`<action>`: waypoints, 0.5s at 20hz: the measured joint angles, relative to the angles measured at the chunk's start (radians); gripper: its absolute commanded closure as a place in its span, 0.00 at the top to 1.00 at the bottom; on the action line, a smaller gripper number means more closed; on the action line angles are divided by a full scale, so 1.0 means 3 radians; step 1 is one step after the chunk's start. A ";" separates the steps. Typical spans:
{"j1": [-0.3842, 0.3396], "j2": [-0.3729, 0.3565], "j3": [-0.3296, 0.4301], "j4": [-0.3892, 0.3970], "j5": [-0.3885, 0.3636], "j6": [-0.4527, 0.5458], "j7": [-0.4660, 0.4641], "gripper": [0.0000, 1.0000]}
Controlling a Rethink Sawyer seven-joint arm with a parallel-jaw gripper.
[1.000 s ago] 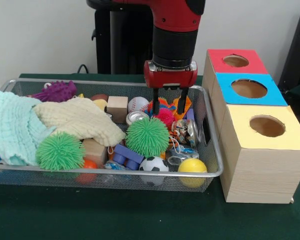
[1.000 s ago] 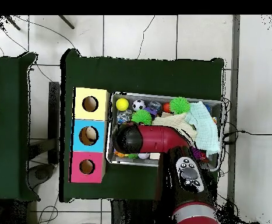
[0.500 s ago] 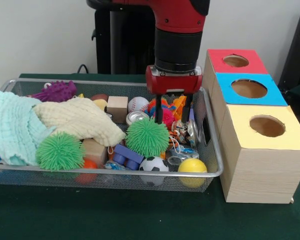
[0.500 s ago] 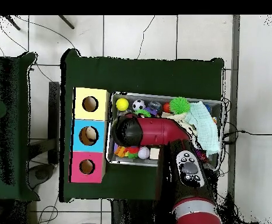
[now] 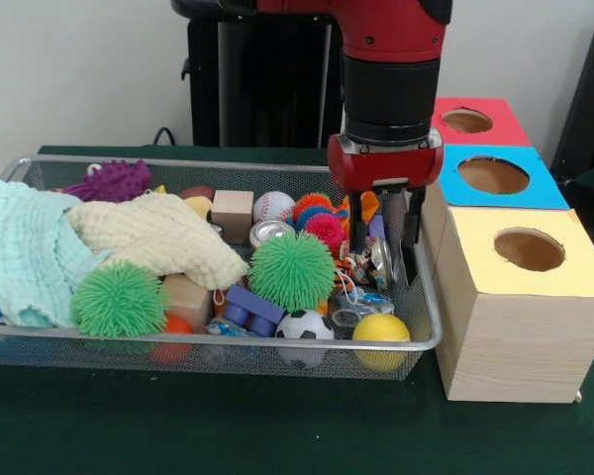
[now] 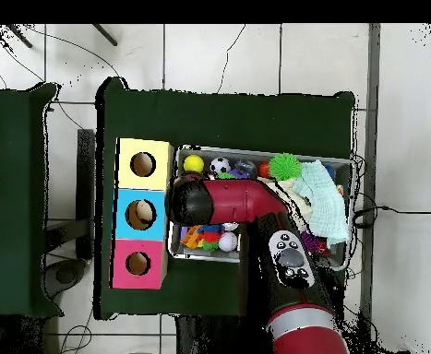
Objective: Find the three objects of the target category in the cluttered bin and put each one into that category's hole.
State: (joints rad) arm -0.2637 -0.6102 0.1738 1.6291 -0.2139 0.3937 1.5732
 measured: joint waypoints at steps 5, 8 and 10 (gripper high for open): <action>0.0023 0.0014 0.0000 -0.0004 -0.0001 -0.0065 0.0000 1.00; 0.0028 0.0048 -0.0002 -0.0021 -0.0001 -0.0126 0.0000 1.00; 0.0029 0.0073 -0.0003 -0.0039 -0.0001 -0.0174 0.0000 1.00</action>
State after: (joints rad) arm -0.2550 -0.5881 0.1729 1.6175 -0.2141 0.3416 1.5732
